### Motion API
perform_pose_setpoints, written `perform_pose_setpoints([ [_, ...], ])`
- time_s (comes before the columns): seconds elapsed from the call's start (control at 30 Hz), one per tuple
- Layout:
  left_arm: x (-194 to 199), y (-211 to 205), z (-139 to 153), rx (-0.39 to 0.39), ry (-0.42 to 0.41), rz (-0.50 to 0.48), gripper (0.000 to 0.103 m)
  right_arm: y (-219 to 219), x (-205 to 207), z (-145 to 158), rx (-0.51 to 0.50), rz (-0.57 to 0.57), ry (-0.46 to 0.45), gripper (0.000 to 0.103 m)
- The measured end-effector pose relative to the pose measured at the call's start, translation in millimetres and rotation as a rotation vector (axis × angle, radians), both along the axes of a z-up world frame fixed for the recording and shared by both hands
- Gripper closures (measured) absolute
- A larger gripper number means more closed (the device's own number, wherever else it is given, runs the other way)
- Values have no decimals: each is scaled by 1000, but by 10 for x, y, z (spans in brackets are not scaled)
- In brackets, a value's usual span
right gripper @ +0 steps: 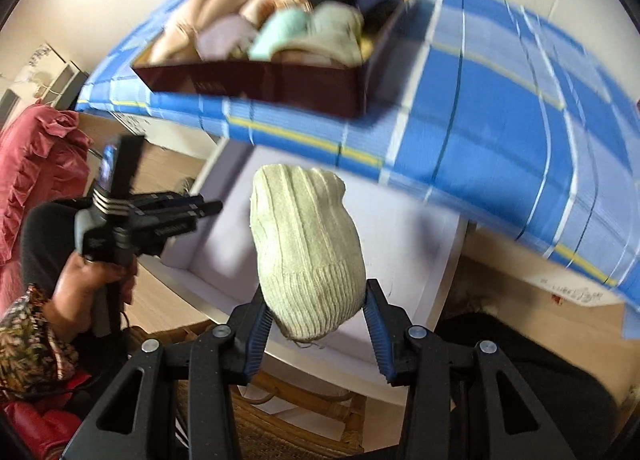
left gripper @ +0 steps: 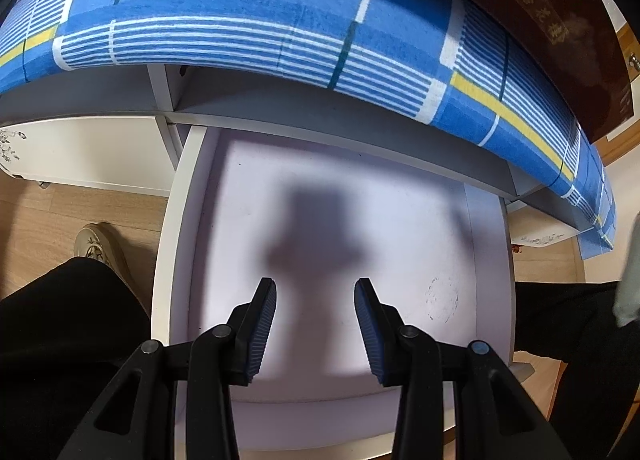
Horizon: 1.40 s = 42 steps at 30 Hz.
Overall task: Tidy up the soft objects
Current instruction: 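Lower the green beanie into the gold tray and open the right tool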
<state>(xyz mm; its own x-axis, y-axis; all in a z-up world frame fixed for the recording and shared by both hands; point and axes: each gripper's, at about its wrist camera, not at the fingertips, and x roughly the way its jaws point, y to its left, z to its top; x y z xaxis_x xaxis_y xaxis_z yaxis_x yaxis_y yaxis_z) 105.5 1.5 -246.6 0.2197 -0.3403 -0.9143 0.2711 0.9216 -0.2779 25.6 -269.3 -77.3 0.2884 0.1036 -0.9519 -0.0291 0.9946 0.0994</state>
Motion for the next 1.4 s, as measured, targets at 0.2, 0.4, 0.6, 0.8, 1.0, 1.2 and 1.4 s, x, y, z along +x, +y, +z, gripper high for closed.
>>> perform_pose_setpoints([
  [0.2, 14, 31, 25, -5, 0, 18, 63, -29, 97, 370, -7, 15, -76, 58],
  [0.4, 40, 69, 41, -14, 4, 38, 63, -87, 444, 754, -6, -5, -154, 58],
  [0.6, 51, 92, 41, -28, 14, 48, 63, 29, 1130, 854, 94, -16, -182, 58],
  [0.8, 44, 68, 53, -34, 15, 43, 63, 184, 1891, 544, 186, -92, -121, 58],
  [1.0, 47, 102, 65, -48, 23, 52, 63, 189, 2342, 71, 251, -214, -57, 56],
  [1.2, 67, 100, 65, -53, 32, 58, 63, 135, 2343, 39, 260, -207, -100, 39],
  [1.4, 65, 37, 99, -76, 26, 51, 63, 180, 2217, 379, 191, -155, -264, 46],
])
